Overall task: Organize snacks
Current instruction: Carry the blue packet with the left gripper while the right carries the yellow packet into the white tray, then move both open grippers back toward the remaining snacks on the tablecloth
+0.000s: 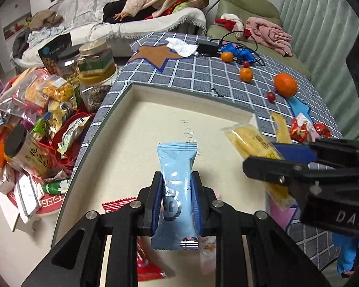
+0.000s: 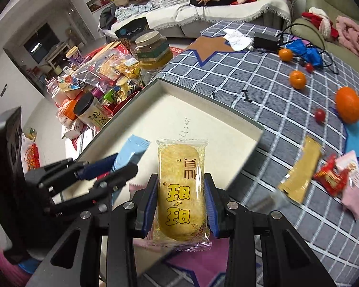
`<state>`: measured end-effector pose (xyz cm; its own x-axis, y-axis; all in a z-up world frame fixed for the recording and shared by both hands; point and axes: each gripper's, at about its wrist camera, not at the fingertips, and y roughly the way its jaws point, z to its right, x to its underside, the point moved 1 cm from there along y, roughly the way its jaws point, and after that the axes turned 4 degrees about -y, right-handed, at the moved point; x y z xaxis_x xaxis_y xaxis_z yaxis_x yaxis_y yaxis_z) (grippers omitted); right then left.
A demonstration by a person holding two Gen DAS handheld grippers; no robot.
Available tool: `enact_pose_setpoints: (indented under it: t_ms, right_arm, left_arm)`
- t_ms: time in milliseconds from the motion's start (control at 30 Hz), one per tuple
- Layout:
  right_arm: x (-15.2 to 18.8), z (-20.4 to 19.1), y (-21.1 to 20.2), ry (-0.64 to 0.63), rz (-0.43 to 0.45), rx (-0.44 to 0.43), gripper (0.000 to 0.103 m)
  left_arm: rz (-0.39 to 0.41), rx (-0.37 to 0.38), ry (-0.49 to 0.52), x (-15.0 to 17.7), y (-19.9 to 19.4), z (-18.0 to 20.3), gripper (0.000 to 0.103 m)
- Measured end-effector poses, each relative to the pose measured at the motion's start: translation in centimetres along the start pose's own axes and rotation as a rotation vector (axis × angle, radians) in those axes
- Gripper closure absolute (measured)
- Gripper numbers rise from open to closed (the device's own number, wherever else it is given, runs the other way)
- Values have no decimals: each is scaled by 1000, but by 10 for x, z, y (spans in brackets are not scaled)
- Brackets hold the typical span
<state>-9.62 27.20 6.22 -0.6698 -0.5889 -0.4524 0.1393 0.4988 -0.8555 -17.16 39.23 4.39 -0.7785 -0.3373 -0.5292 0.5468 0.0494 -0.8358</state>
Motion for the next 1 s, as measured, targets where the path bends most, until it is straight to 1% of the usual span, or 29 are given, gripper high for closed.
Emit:
enact_pose_setpoints:
  t_ms: [167,267,300,333,367,400,433,500,600,667,800,833,867,900,1000]
  right_arm:
    - [-15,3,14,18,-15,-13,65]
    - [-16,7,19,37,-29,-24,65]
    - [-16,9,20,47,-30,-26,61]
    - [-16,11,20,56,-27,-24,54]
    - [-15,14,19,65,-20,-16,36]
    - [-12,18,16,75,-7,5,22]
    - [-10,22,14,80,0,17,20]
    - [-6,32,7,99,9,29,20]
    - [10,60,-12,151,38,73,21]
    - [19,80,-22,188,49,107,20]
    - [47,133,-43,318,69,196,21]
    - [56,152,-50,371,75,223,21]
    - [61,160,-53,400,78,237,20]
    - [69,177,-59,452,85,260,21]
    - [84,205,-71,544,109,287,20]
  left_arm:
    - [-17,-4,-3,-1,12,-6,78]
    - [-21,-14,4,0,16,-7,77]
    - [-24,-13,9,0,17,-6,77]
    - [-26,-11,13,1,17,-5,76]
    - [-26,-11,17,1,18,-3,74]
    - [-24,-14,23,0,17,-2,68]
    - [-20,-17,29,0,16,0,62]
    - [-9,-21,37,-1,12,5,55]
    - [7,-3,51,-4,4,17,51]
    - [23,12,82,-5,-3,32,49]
    - [41,62,191,0,-12,79,43]
    - [43,71,223,2,-12,91,42]
    - [44,76,271,6,-11,110,41]
    - [43,75,298,7,-9,121,40]
    - [24,76,369,12,6,157,39]
